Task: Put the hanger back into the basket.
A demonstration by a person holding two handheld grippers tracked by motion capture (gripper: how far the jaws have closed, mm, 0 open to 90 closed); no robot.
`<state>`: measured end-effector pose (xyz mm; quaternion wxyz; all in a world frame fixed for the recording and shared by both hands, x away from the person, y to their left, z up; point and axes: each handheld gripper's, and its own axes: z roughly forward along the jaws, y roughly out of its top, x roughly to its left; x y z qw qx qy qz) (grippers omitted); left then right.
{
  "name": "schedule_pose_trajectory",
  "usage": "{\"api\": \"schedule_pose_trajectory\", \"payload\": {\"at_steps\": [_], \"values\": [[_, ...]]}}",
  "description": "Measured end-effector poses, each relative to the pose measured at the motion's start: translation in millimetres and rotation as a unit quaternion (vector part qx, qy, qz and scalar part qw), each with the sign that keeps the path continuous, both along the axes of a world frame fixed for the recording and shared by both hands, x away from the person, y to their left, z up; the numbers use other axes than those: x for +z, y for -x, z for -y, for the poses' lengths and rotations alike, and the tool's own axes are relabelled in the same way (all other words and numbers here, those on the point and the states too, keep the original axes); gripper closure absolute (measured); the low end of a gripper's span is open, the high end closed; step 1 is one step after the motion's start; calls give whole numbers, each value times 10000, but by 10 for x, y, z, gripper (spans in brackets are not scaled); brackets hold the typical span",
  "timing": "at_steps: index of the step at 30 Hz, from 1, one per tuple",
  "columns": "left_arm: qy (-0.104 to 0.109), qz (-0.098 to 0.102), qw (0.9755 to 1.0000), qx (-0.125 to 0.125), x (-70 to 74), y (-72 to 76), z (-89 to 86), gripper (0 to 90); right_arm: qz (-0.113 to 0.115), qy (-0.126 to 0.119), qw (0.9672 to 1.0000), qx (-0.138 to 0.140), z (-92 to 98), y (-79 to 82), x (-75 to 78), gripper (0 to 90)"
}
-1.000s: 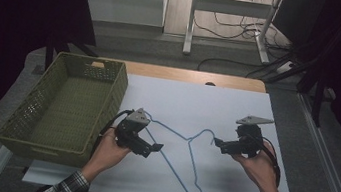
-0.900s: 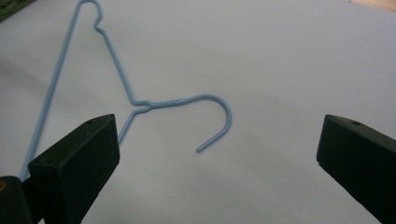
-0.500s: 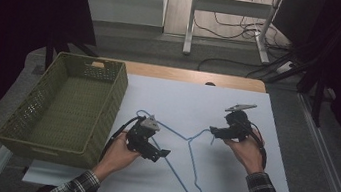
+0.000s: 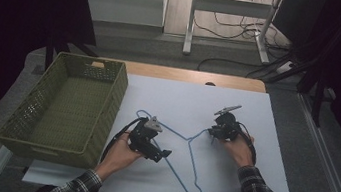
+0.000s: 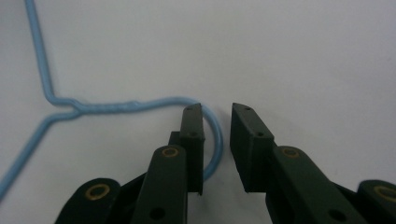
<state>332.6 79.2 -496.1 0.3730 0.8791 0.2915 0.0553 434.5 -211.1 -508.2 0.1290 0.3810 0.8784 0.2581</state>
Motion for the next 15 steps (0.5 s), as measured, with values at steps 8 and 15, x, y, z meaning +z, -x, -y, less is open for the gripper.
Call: {"api": "schedule_pose_trajectory", "payload": {"at_steps": [8,15], "values": [[-194,10,9996,-205,68,-141,224,52,135,236,9996,85,-56,64,72,865],[-286,78,9992,-262,87,-399,481,242,411,-77,9991,91,-40,176,310,867]]}}
